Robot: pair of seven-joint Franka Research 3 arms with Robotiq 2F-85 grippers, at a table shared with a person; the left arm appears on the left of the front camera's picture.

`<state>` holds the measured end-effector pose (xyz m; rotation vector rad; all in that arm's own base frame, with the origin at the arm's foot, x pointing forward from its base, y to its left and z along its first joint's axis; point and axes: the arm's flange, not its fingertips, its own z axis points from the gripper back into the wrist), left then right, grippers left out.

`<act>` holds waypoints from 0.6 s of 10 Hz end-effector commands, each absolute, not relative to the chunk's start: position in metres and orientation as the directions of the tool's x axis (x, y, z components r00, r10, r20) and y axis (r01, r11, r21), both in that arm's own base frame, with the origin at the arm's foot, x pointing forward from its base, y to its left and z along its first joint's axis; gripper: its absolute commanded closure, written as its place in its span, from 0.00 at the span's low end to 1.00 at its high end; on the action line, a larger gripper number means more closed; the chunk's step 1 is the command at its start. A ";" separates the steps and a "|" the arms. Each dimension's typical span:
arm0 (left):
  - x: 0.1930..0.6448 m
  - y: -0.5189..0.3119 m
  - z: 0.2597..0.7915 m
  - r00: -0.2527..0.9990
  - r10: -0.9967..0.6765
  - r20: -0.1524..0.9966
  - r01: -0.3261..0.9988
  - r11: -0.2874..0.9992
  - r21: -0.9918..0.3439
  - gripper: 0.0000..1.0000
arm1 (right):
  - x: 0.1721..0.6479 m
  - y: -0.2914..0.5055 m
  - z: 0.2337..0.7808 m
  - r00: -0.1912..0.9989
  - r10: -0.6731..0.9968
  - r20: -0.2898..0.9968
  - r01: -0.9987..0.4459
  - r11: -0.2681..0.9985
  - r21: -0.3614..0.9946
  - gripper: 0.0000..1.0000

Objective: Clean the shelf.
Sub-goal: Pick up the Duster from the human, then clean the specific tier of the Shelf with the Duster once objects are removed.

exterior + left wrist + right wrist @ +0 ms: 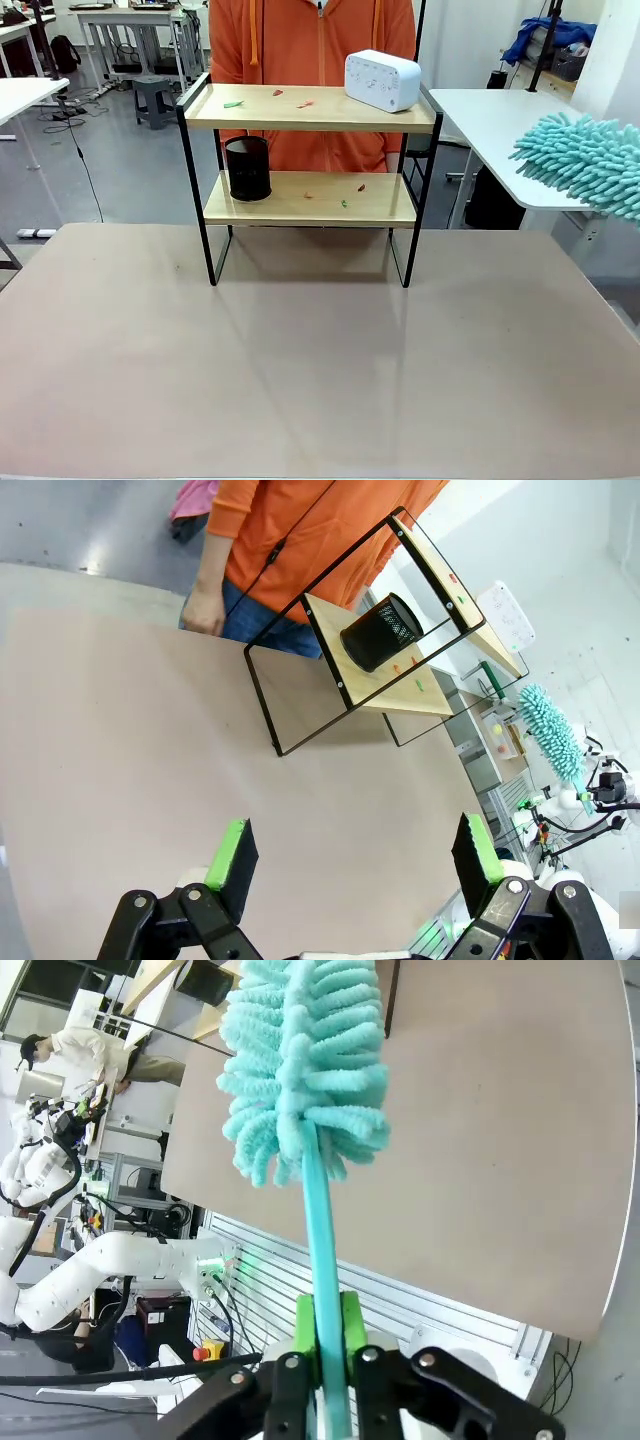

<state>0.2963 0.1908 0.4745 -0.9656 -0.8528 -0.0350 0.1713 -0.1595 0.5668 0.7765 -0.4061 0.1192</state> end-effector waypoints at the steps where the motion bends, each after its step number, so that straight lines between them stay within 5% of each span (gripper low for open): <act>1: 0.298 0.189 0.474 0.664 0.330 0.671 0.408 0.593 -0.695 0.00 | 0.176 -0.157 0.575 0.915 -0.068 0.397 -0.238 0.705 0.668 0.93; 6: 0.298 0.189 0.474 0.664 0.330 0.671 0.408 0.593 -0.695 0.00 | 0.176 -0.157 0.575 0.915 -0.068 0.397 -0.238 0.705 0.668 0.93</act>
